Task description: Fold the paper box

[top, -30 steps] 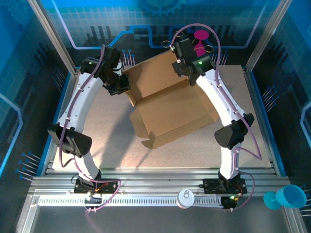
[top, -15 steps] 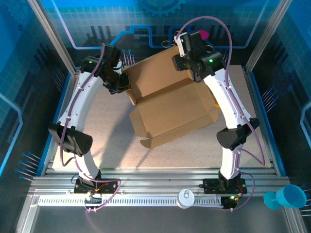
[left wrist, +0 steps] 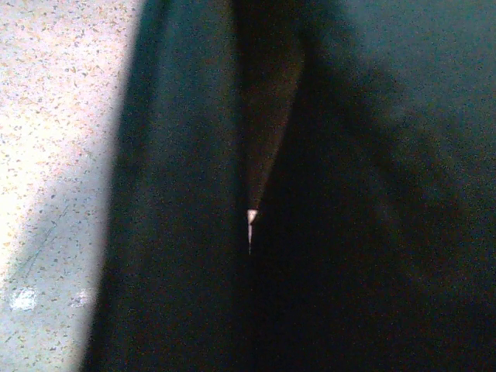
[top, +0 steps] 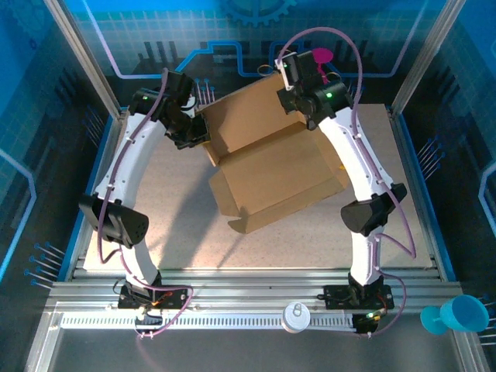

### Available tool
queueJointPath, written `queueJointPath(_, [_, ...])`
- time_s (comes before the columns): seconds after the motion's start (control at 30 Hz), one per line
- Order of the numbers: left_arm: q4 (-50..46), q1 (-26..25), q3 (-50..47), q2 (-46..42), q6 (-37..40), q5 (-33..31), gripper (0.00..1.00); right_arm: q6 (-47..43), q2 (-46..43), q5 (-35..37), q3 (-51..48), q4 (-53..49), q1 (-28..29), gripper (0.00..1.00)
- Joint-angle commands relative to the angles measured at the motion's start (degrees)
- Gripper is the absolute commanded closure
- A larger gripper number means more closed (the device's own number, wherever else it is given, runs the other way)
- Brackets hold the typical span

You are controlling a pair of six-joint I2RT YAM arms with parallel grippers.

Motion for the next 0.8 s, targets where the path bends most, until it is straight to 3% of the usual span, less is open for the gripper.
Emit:
queueJointPath(0.0, [-1.75, 0.49, 2.03, 0.23, 0.26, 1.48, 1.0, 0.03, 0.88, 9.43, 2.2, 0.39, 0.52, 1.0])
queueJointPath(0.17, [-1.88, 0.6, 2.02, 0.27, 0.26, 1.48, 1.0, -0.52, 0.39, 14.38, 0.49, 0.96, 1.84, 1.0])
queueJointPath(0.4, [-1.71, 0.86, 1.9, 0.67, 0.21, 1.74, 1.0, -0.3, -0.49, 13.01, 0.02, 0.5, 3.01, 1.0])
queueJointPath(0.43, [-1.64, 0.89, 1.82, 0.67, 0.26, 1.83, 1.0, 0.21, -0.81, 11.99, -0.14, 0.09, 2.97, 0.95])
queueJointPath(0.6, [-0.15, 1.85, -0.49, -0.2, -0.59, 2.49, 1.0, 3.3, -4.14, 4.49, -0.74, -1.68, 2.5, 0.46])
queueJointPath(0.67, [1.23, 2.59, -2.14, -0.77, -1.33, 3.77, 1.0, 6.54, -6.44, -0.49, -1.04, -2.53, 1.55, 0.36])
queueJointPath(0.77, [1.76, 3.1, -3.05, -0.99, -1.64, 4.07, 1.0, 11.8, -11.69, -8.27, -4.8, -2.15, -0.26, 0.3])
